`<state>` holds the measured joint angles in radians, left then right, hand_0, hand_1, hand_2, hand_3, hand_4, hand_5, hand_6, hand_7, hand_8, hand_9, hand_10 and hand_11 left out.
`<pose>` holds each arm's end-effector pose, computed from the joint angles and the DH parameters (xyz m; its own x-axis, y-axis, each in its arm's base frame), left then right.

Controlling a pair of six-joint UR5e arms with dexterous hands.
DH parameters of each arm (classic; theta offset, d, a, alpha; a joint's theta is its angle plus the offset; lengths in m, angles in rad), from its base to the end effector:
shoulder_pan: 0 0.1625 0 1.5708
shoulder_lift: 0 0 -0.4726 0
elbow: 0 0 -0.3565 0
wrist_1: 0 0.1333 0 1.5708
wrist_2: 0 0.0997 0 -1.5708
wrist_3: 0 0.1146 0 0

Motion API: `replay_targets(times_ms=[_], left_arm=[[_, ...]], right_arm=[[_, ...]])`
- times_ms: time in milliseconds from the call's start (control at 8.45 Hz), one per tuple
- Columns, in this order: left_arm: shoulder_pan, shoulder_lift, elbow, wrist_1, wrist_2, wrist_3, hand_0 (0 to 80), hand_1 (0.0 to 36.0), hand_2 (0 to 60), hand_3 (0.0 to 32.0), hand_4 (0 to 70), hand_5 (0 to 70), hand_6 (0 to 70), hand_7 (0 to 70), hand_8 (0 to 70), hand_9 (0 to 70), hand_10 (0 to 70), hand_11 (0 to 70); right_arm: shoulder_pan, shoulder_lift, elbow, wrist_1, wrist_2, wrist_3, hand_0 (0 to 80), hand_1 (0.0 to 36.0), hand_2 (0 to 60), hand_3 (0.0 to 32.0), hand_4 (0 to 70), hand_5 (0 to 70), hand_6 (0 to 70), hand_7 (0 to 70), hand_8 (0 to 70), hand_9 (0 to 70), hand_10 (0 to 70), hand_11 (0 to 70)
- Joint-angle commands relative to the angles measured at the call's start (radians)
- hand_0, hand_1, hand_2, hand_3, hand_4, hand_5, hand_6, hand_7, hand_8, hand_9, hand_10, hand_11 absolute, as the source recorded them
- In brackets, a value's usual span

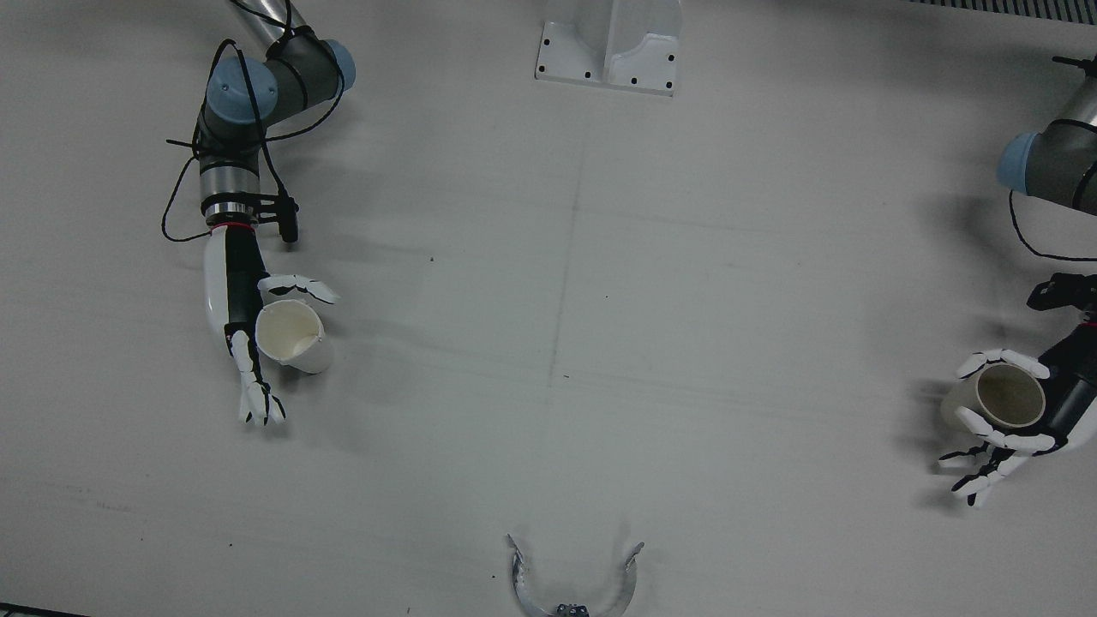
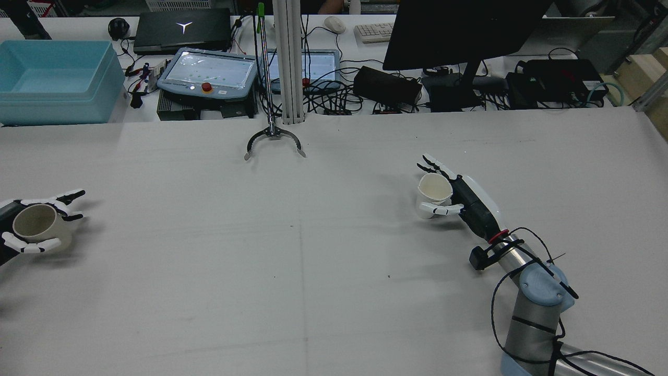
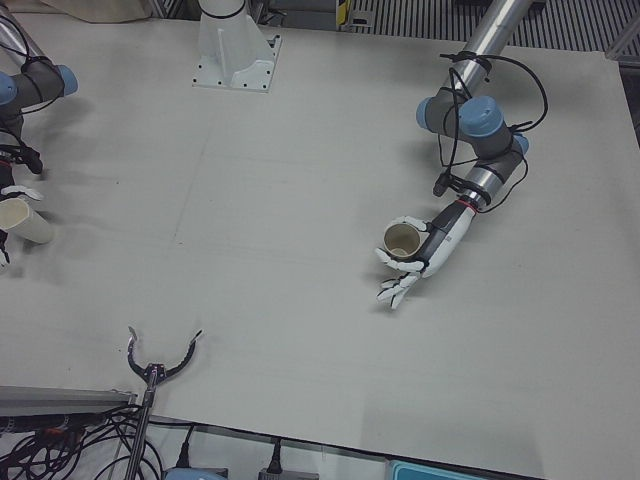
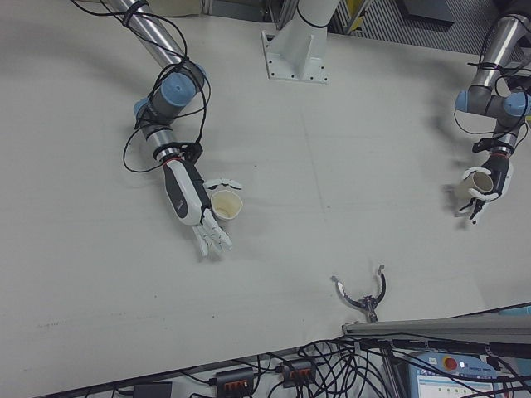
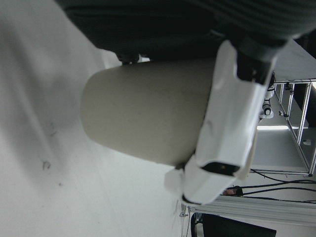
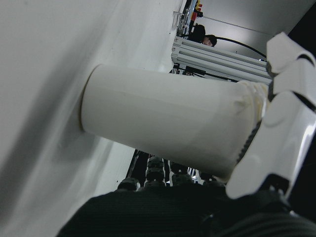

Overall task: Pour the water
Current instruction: 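Lift both cups and bring them toward each other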

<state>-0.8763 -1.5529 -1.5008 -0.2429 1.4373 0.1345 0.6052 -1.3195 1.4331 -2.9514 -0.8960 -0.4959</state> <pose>0.1894 -0.4595 0.7473 -0.8513 -0.5125 -0.1121 0.0155 0.1891 -0.9818 -0.3661 -0.5024 0.6482 -0.9390 0.1855 0.2897 -0.2283 0.2939 -0.9282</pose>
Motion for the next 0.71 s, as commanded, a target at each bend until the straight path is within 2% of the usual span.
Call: replay_targets(times_ms=[0,118,237,355,473,592], left_arm=[[-0.001,-0.001,-0.001,-0.001,0.0,-0.001,80.0,36.0,60.0,0.0,70.0,70.0,12.9,10.8,4.4,0.7,12.6,21.6],[-0.001,-0.001,-0.001,-0.001,0.0,0.0,80.0,36.0,60.0,0.0,70.0,70.0,12.8,10.8,4.4,0.7,12.5,21.5],[-0.001,-0.001,-0.001,-0.001,0.0,0.001,80.0,36.0,60.0,0.0,70.0,70.0,12.8,10.8,4.4,0.7,12.5,21.5],[0.0,-0.001,0.001,-0.001,0.0,0.001,80.0,36.0,60.0,0.0,70.0,70.0,12.7,10.7,4.3,0.7,12.5,21.6],[0.0,-0.001,0.001,-0.001,0.0,0.002,80.0,36.0,60.0,0.0,70.0,70.0,12.7,10.7,4.4,0.7,12.5,21.6],[0.0,-0.001,0.001,-0.001,0.0,0.002,80.0,36.0,60.0,0.0,70.0,70.0,12.7,10.7,4.5,0.7,12.5,21.5]], right_arm=[[-0.001,0.0,0.001,0.0,0.0,0.002,47.8,17.5,25.4,5.6,0.6,9.2,26.5,25.4,9.8,8.3,0.0,0.0],[-0.001,0.0,0.001,0.002,0.0,0.003,47.4,16.5,28.6,0.0,17.3,8.1,30.3,34.8,8.8,7.7,0.0,0.0],[-0.001,0.0,0.001,0.002,0.0,0.003,48.4,18.0,28.8,0.0,4.6,10.8,39.4,46.1,13.0,13.6,0.0,0.0],[-0.001,0.0,0.001,0.002,0.0,0.003,48.5,17.9,28.9,2.2,1.4,11.9,45.2,52.3,15.5,17.0,0.0,0.0],[-0.001,-0.001,0.001,0.002,0.0,0.005,48.4,17.9,29.3,3.0,0.1,12.5,48.4,55.2,16.9,18.8,0.0,0.0],[-0.001,-0.001,0.003,0.0,0.0,0.005,48.4,17.6,29.6,1.8,0.0,13.3,53.1,58.9,19.6,22.1,0.0,0.0]])
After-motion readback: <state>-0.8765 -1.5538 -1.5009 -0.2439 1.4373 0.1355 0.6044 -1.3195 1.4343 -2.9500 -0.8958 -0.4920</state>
